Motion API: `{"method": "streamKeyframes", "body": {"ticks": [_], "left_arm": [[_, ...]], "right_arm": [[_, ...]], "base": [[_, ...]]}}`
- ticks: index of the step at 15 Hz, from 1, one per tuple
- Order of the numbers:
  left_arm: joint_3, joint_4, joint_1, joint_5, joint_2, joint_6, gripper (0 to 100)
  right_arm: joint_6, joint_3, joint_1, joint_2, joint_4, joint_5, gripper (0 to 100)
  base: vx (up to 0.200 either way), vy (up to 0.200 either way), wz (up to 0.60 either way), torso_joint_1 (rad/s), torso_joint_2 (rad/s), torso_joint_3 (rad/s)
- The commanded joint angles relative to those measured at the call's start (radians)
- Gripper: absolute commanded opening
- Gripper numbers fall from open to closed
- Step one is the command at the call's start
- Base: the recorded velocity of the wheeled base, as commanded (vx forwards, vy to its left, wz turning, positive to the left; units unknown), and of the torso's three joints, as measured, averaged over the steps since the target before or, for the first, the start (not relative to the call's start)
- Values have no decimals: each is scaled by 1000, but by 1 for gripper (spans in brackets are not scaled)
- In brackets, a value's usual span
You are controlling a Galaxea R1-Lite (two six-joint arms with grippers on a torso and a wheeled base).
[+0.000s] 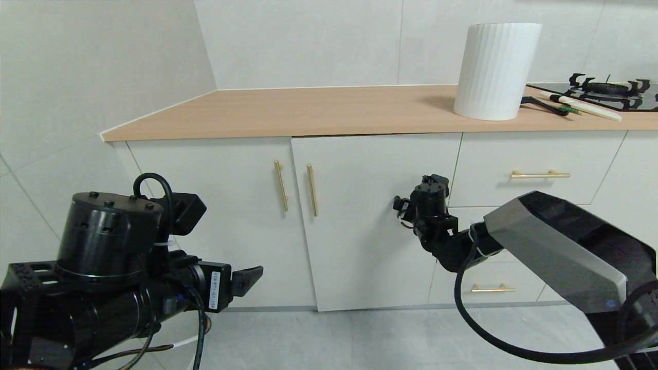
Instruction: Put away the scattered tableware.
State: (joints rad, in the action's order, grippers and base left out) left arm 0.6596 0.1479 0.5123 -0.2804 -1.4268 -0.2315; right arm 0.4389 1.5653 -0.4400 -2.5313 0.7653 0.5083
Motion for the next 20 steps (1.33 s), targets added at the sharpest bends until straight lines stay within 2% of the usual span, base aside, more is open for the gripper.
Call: {"method": "streamKeyframes", "body": {"ticks": [1, 7, 9, 11, 13, 15, 16, 18, 20], "left_arm": [[0, 1, 0, 0, 0, 0, 100], [0, -1, 0, 0, -1, 0, 100], [0, -1, 0, 0, 0, 0, 100], [-1, -1, 0, 0, 0, 0, 100], [-1, -1, 0, 0, 0, 0, 100], [-1, 1, 0, 0, 2, 0, 100], [-1, 1, 0, 0, 5, 1, 100], [-1, 1, 0, 0, 20, 1, 100], [-8, 4, -3, 0, 58, 24, 100]], "right_arm": [[-3, 42, 15, -46, 0, 19, 100], [-3, 25, 24, -20, -1, 22, 100], [-2, -134, 3, 108, -1, -40, 100], [-2, -340, -19, 275, -3, -220, 100], [-3, -473, -26, 411, -11, -395, 100], [-17, -507, -31, 480, -15, -409, 100], [-65, -538, -34, 526, -15, -381, 100], [-160, -648, -36, 657, -15, -361, 100], [-258, -775, -36, 833, -17, -361, 100]], "base": [[0, 0, 0, 0, 0, 0], [0, 0, 0, 0, 0, 0], [0, 0, 0, 0, 0, 0], [0, 0, 0, 0, 0, 0], [0, 0, 0, 0, 0, 0], [0, 0, 0, 0, 0, 0], [0, 0, 0, 0, 0, 0], [0, 0, 0, 0, 0, 0], [0, 0, 0, 0, 0, 0]]}}
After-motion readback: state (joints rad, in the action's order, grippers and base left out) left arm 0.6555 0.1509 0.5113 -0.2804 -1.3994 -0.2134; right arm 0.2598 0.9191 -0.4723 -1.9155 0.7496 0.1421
